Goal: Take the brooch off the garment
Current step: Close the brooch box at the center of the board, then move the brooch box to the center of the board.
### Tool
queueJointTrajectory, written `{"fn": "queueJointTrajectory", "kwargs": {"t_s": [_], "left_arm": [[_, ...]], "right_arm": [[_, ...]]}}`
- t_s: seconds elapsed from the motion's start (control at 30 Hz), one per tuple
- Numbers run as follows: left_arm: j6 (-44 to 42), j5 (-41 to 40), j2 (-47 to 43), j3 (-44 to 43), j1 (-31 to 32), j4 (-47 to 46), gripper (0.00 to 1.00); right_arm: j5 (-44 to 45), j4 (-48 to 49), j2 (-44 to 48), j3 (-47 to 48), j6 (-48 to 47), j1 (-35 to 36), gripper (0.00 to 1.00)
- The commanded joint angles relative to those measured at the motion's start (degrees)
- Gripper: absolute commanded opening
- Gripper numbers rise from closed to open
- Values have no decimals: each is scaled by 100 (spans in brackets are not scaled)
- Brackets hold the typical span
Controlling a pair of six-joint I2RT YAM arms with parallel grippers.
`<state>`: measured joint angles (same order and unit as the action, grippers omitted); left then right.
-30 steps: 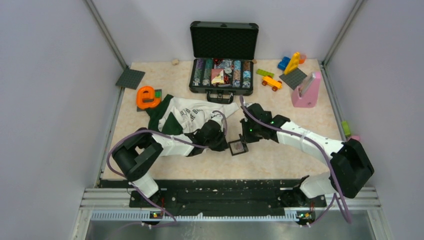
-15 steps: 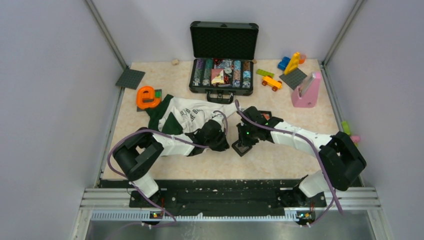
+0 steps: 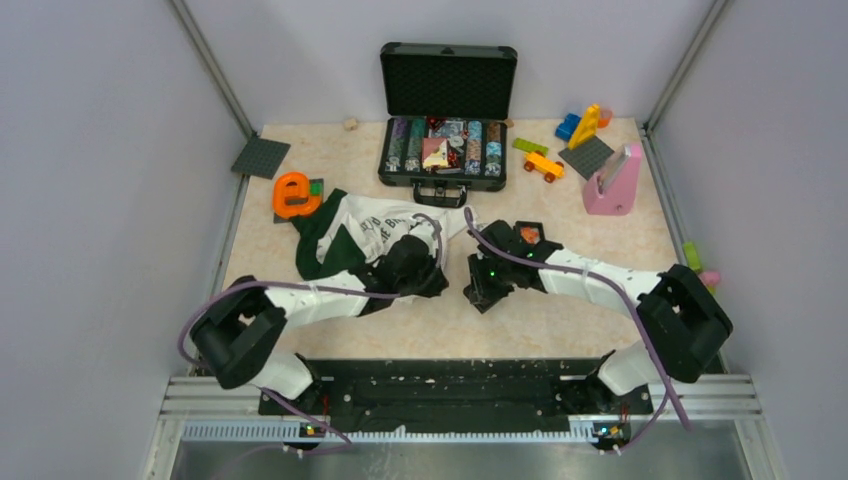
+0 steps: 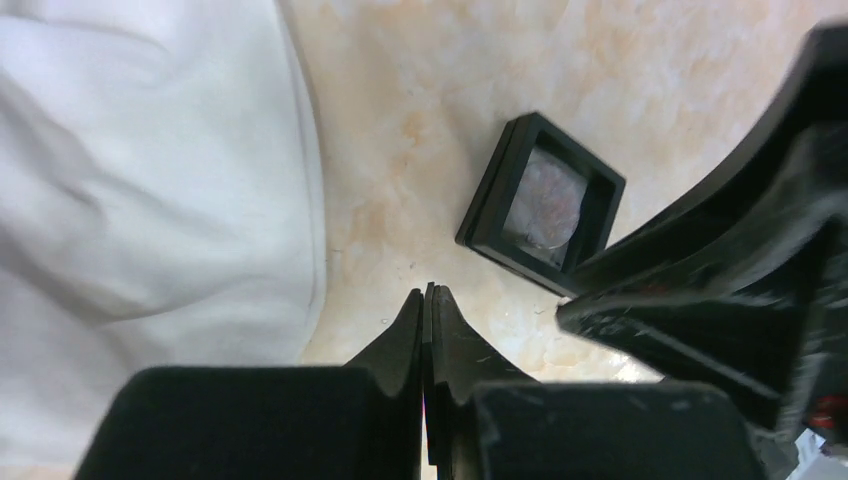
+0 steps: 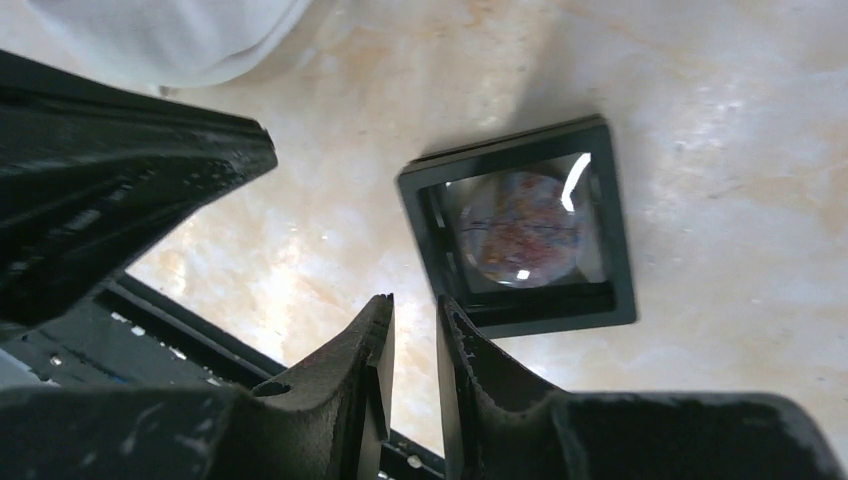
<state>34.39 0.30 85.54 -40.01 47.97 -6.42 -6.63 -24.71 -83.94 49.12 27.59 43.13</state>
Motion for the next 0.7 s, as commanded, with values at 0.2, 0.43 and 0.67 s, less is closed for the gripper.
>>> {"fn": "queueJointTrajectory", "kwargs": {"t_s": [0.2, 0.43, 0.67], "left_arm": [[-240, -477, -1439, 336, -628, 615, 0], [-257, -451, -2184, 805, -1108, 596, 0], [-251, -586, -2580, 1118, -1322, 562, 1]], "right_arm": [[434, 462, -422, 223, 442, 548, 20], [1047, 379, -783, 367, 615, 500, 20], [1381, 286, -716, 344, 352, -274, 20]]}}
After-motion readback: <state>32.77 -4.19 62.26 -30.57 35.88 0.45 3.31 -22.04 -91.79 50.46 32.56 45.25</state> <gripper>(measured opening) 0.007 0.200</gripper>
